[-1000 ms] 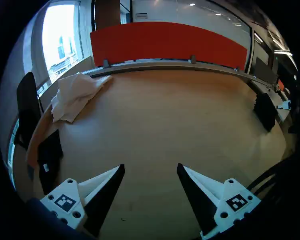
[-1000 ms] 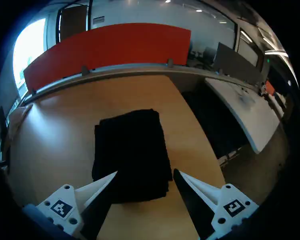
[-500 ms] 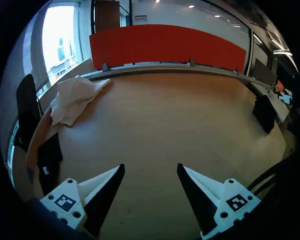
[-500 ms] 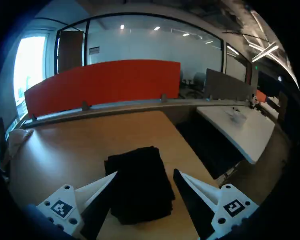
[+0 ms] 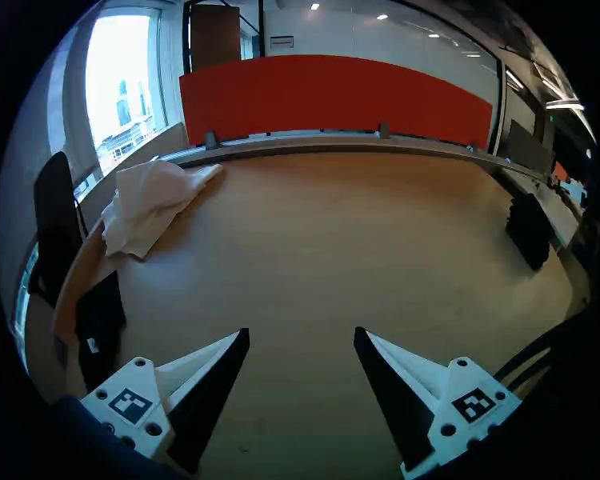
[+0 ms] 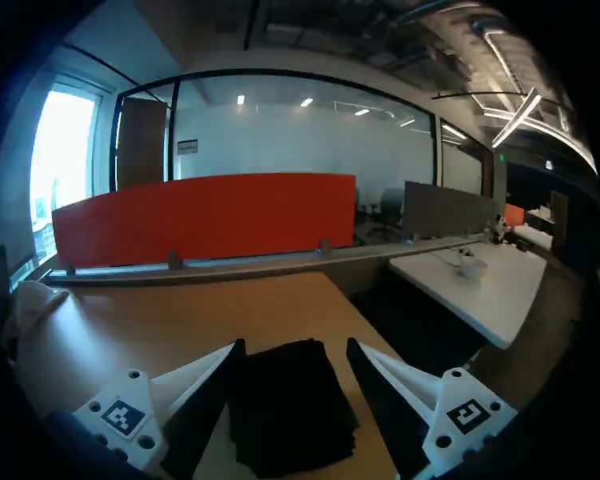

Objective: Fold towel

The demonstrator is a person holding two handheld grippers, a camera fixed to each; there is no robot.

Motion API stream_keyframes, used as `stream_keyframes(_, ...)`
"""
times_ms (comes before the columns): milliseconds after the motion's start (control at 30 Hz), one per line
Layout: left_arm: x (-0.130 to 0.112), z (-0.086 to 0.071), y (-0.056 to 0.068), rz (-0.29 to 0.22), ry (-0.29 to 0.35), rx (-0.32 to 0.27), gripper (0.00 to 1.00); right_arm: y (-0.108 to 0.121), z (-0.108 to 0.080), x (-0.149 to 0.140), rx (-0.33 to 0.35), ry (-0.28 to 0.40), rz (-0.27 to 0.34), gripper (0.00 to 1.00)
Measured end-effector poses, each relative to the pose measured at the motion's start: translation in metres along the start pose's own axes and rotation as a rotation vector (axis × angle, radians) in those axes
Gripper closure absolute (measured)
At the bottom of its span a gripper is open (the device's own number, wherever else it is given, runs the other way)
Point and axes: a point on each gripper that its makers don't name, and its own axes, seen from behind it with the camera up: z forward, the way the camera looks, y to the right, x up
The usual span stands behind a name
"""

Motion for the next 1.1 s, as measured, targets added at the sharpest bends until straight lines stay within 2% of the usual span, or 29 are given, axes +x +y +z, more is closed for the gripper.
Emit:
stream_keyframes(500, 0.014, 0.001, -0.008, -0.039, 0.036, 0.010, 0.03, -0.014, -0.007, 0.020, 0.023, 0.062, -0.021, 0.02)
stream_keyframes(800, 0.042, 0.003, -0.018, -0.067, 0.096, 0.014, 0.03, -0.042, -0.013, 0.036, 0.072, 0.105, -0.046, 0.02)
stream_keyframes(1100, 0.083, 0.000, -0.035, -0.113, 0.199, 0.030, 0.03, -0.075, -0.017, 0.052, 0.117, 0.138, -0.093, 0.02)
